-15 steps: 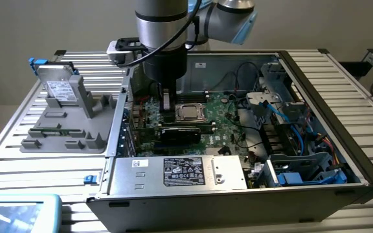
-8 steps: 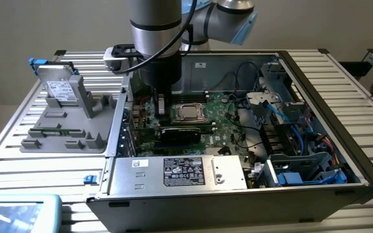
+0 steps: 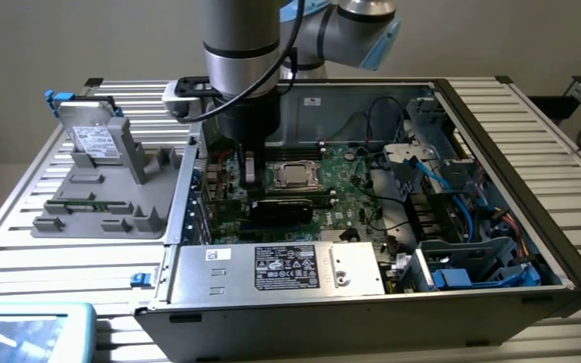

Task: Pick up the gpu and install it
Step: 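Press down on the gpu until it lock into place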

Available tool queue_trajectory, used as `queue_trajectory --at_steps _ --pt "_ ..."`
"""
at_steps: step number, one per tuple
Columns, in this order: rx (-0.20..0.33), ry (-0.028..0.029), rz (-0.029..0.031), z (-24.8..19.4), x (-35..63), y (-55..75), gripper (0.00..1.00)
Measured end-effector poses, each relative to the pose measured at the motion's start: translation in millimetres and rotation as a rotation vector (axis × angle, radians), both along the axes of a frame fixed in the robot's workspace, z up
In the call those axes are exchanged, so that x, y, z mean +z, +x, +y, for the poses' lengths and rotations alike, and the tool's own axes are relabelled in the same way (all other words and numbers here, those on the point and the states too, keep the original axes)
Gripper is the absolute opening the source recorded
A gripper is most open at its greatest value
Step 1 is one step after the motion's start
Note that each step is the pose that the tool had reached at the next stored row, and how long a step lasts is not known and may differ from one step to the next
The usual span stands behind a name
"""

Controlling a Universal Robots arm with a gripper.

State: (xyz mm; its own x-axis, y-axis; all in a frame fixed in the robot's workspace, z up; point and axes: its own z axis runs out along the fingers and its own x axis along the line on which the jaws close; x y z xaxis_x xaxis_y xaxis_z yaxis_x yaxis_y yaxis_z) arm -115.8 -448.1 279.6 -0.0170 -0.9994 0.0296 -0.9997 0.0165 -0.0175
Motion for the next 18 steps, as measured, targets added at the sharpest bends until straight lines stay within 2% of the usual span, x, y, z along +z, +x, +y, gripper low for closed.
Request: queue_trajectory --at_steps 10,18 --pt "0.000 0.0013 -0.0008 2.5 -5.4 -2.7 0.12" --pt "0.000 0.0029 -0.0020 2.5 -8.4 -3.0 0.12"
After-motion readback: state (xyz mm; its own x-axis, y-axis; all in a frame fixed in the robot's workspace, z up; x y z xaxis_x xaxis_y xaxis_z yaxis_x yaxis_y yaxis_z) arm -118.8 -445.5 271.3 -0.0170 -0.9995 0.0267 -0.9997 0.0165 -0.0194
